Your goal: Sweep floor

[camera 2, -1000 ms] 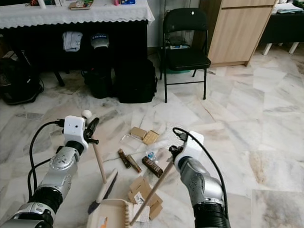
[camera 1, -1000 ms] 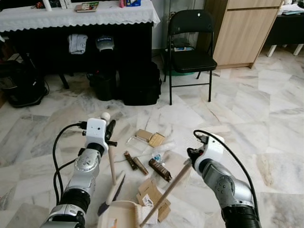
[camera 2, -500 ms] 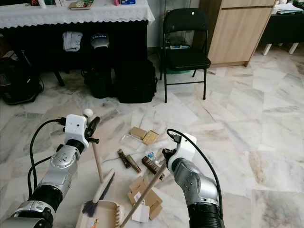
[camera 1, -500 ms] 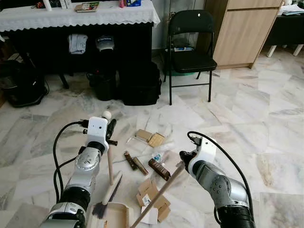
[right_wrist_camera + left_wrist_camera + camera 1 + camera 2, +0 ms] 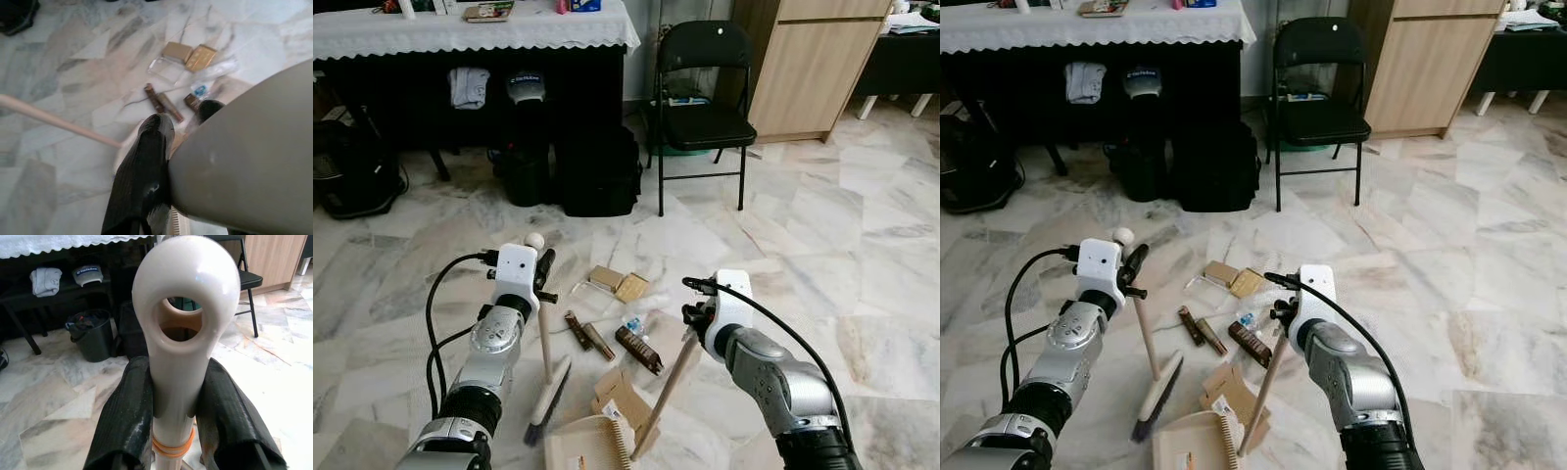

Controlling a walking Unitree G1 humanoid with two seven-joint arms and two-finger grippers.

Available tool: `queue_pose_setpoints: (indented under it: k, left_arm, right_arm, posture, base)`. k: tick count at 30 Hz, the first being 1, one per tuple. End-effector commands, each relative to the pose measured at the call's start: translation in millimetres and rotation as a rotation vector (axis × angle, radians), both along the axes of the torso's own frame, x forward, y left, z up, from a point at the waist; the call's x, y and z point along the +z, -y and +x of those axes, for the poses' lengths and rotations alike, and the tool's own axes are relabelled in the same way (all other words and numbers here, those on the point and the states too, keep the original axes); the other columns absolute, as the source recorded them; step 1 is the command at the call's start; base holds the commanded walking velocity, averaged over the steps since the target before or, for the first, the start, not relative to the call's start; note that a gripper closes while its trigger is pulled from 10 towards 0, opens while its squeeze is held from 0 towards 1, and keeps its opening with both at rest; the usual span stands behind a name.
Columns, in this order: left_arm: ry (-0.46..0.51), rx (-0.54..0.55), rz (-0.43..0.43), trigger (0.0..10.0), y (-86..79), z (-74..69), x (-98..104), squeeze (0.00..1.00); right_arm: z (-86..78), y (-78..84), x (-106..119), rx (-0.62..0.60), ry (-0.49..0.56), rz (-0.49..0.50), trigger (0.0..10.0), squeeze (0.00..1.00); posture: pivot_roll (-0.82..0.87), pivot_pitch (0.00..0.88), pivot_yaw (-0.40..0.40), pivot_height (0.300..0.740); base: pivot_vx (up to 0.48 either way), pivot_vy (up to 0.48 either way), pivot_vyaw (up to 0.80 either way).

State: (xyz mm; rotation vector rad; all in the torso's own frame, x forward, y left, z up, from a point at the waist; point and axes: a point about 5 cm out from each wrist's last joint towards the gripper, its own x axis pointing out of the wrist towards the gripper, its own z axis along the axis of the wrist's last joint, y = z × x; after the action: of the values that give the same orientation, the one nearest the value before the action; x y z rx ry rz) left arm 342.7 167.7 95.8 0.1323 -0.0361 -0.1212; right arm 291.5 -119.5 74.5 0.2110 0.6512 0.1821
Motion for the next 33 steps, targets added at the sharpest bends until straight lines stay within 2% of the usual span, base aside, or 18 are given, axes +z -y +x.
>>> queue_pose_setpoints:
  k: [1,4,18,20,28,31,32,33]
  left_arm:
    - [0.039,-0.007,0.015,10.0,0.4,4.3,8.9,0.00]
    - [0.038,-0.005,0.016,10.0,-0.8,4.6,9.3,0.00]
    - [0.036,-0.005,0.017,10.0,-1.0,5.4,9.6,0.00]
    - [0.035,-0.006,0.019,10.0,-1.0,5.5,9.5,0.00]
    - [0.035,-0.012,0.024,10.0,0.1,6.0,9.7,0.00]
    - [0.036,-0.013,0.024,10.0,0.7,6.0,9.7,0.00]
    - [0.037,-0.012,0.023,10.0,0.7,6.1,9.8,0.00]
    - [0.037,-0.012,0.022,10.0,0.7,6.1,9.8,0.00]
  right_arm:
    - [-0.7,-8.5,8.1,0.030,0.014,0.081,10.0,0.00]
    - [-2.2,-12.9,7.3,0.029,-0.002,0.126,10.0,0.00]
    - [-9.0,-24.3,4.8,0.035,-0.046,0.190,10.0,0.00]
    - [-13.0,-30.0,1.8,0.033,-0.073,0.216,10.0,0.00]
    - [-11.7,-34.6,5.4,0.034,-0.051,0.197,10.0,0.00]
    - [-1.9,-24.4,13.8,-0.028,0.061,0.128,10.0,0.00]
    - [6.5,-13.8,25.4,-0.093,0.179,0.078,10.0,0.00]
    - [8.7,-10.4,29.5,-0.112,0.217,0.061,10.0,0.00]
  posture:
    - [-0.07,0.000,0.000,0.740]
    - [-0.07,0.000,0.000,0.740]
    - [-0.07,0.000,-0.001,0.740]
    - [-0.07,0.000,-0.001,0.740]
    - [-0.08,0.000,0.000,0.740]
    - [-0.07,0.000,-0.001,0.740]
    - [-0.07,0.000,-0.001,0.740]
    - [-0.07,0.000,-0.001,0.740]
  base:
    - [0.000,0.000,0.00]
    - [0.000,0.000,0.00]
    - [0.000,0.000,0.00]
    - [0.000,0.000,0.00]
    - [0.000,0.000,0.00]
    - [0.000,0.000,0.00]
    - [0.000,0.000,0.00]
    - [0.000,0.000,0.00]
